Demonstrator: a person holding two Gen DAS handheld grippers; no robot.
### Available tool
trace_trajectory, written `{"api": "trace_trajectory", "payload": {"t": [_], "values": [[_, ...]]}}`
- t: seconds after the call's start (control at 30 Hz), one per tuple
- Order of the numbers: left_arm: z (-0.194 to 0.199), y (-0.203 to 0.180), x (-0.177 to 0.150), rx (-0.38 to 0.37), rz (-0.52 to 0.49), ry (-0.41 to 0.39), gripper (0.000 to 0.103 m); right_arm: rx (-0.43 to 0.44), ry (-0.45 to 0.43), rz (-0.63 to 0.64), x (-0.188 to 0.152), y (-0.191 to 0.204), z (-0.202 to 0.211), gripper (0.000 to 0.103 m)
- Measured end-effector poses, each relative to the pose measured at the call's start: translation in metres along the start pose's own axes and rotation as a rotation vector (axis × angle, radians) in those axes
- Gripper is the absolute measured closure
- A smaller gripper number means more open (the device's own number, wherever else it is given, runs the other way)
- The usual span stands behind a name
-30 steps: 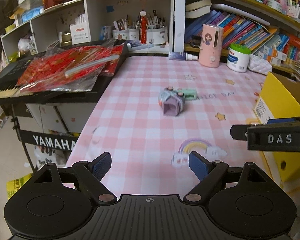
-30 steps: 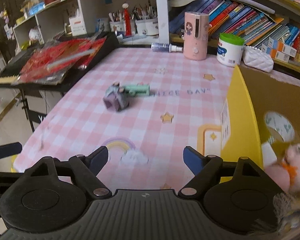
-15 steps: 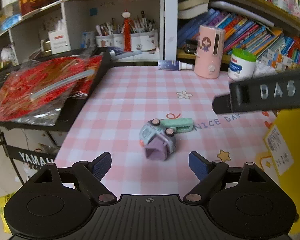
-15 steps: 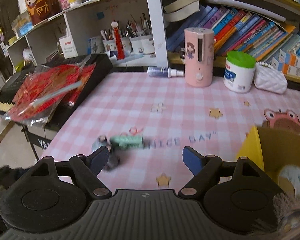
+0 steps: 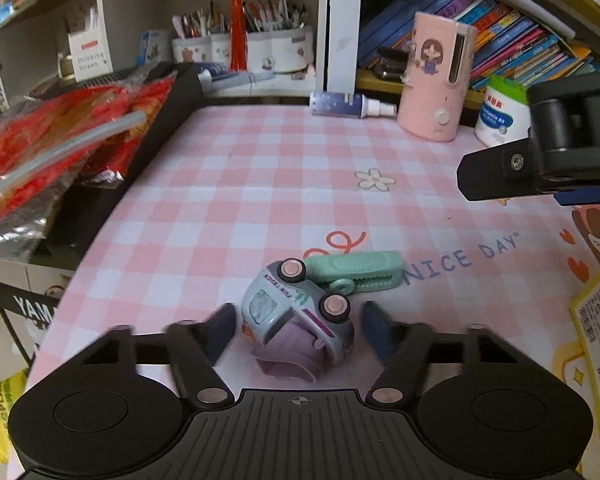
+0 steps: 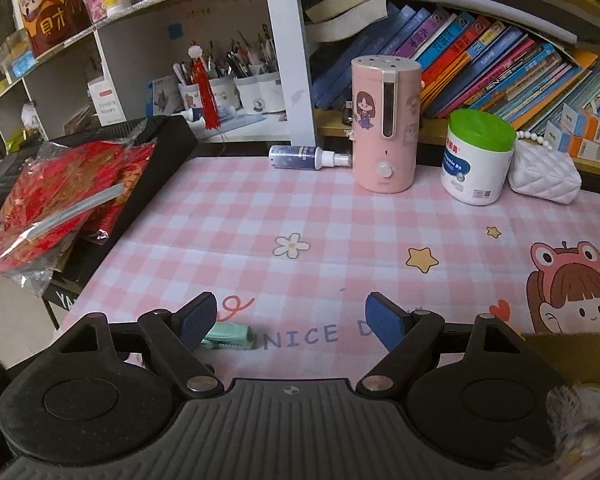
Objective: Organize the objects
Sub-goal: 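Grasp the lavender toy car with the left tool while the right tool grasps the mint-green object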
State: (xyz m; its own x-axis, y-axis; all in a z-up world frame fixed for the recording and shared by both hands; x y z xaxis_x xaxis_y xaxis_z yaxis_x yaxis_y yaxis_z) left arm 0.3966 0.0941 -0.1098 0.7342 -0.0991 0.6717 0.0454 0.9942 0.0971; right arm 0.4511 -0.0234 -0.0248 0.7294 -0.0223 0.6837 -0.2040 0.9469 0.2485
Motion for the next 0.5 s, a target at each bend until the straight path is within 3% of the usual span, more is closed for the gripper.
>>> {"api": "trace_trajectory", "payload": {"t": [0.1,0.33,0.5], "values": [[0.002,0.003,-0.003,-0.017,0.02,0.004,0.049,0.012,0.02,0.008,-0.001,0.003,-0.008,0.022],[0.034,0.038,-0.024,0.018,0.141,-0.001,0.049,0.055,0.091,0.059,-0.012,0.027,-0.033,0.022],[0.057,0.06,-0.039,0.057,0.216,0.004,0.049,0.039,0.144,0.09,-0.027,0.05,-0.059,0.022]]}}
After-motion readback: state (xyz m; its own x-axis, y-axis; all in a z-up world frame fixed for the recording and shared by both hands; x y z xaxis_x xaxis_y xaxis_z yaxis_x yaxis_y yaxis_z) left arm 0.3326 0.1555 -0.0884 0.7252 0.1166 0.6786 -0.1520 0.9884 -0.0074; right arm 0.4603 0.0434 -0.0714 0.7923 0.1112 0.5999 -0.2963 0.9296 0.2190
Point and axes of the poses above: each gripper's, at about its wrist camera, not at the fingertips, and z roughly against the way its jaws point, y to its left, x to its top, the point moved 5 cm from there along -z, roughly the way its jaws point, and after that the axes turned 9 degrees about -z, right-handed, at the moved point
